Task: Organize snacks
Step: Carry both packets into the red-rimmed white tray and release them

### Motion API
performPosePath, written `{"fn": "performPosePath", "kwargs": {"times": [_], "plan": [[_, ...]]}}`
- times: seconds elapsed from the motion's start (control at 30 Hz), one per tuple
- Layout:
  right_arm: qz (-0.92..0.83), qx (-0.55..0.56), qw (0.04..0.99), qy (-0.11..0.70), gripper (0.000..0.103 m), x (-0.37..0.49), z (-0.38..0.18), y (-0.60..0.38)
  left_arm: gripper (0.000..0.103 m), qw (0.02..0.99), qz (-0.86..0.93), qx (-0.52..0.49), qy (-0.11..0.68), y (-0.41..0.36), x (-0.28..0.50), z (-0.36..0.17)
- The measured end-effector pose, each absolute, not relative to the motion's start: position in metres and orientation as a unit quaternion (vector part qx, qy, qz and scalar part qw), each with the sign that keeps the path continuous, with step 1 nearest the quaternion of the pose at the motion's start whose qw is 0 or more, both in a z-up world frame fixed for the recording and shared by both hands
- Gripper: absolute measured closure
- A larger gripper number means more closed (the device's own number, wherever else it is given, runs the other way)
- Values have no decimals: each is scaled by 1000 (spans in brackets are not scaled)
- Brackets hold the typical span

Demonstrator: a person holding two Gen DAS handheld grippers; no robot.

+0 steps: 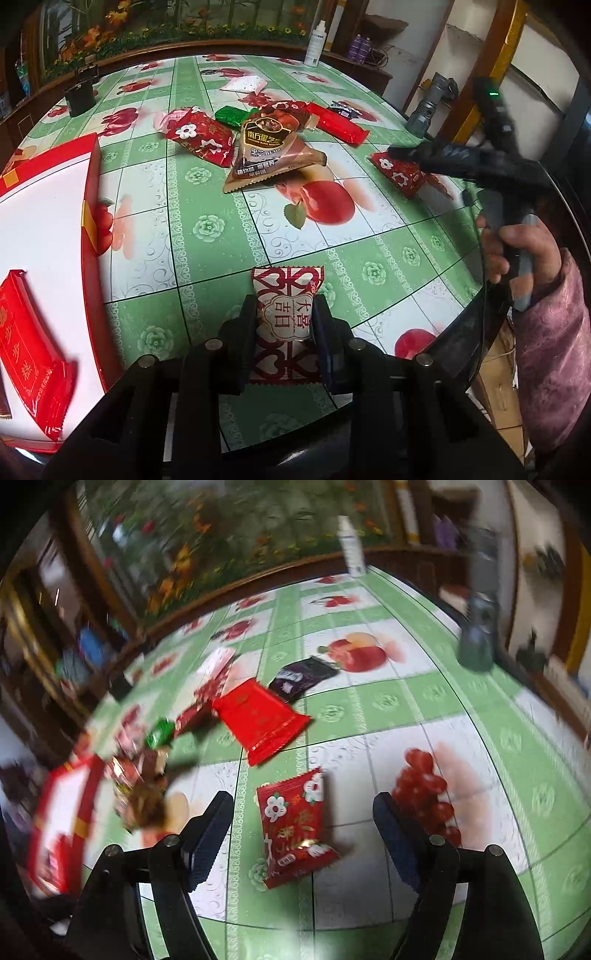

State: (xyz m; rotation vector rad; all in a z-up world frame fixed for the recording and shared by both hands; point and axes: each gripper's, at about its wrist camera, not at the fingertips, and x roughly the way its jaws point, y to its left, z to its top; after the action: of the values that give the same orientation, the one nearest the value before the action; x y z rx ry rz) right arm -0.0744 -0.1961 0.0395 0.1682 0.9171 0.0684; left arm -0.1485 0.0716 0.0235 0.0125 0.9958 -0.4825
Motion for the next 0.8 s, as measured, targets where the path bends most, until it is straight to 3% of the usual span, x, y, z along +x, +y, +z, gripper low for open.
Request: {"fn": "performPosePath", "kwargs": {"times": [0.1, 0.13, 0.17, 0.3, 0.5, 0.8], "plan": [[5, 14, 887, 461, 38, -72, 26, -177, 77, 851, -229, 1, 473, 74, -149, 24], [0, 0, 889, 458, 59, -74, 26, -174, 77, 851, -228, -1, 472, 75, -149, 24], [-1, 0, 889, 458, 66, -76, 26, -174, 77, 852, -227, -3, 472, 75, -149, 24], [19, 45, 887, 460, 71, -88, 27, -184, 77, 855, -221, -14, 469, 80, -150, 24], [123, 221, 858, 446, 86, -101, 30, -205, 77, 862, -218, -35, 455, 92, -153, 33], [196, 293, 831, 431, 95, -123, 25, -167, 77, 869, -218, -51, 442, 106, -162, 44]]}}
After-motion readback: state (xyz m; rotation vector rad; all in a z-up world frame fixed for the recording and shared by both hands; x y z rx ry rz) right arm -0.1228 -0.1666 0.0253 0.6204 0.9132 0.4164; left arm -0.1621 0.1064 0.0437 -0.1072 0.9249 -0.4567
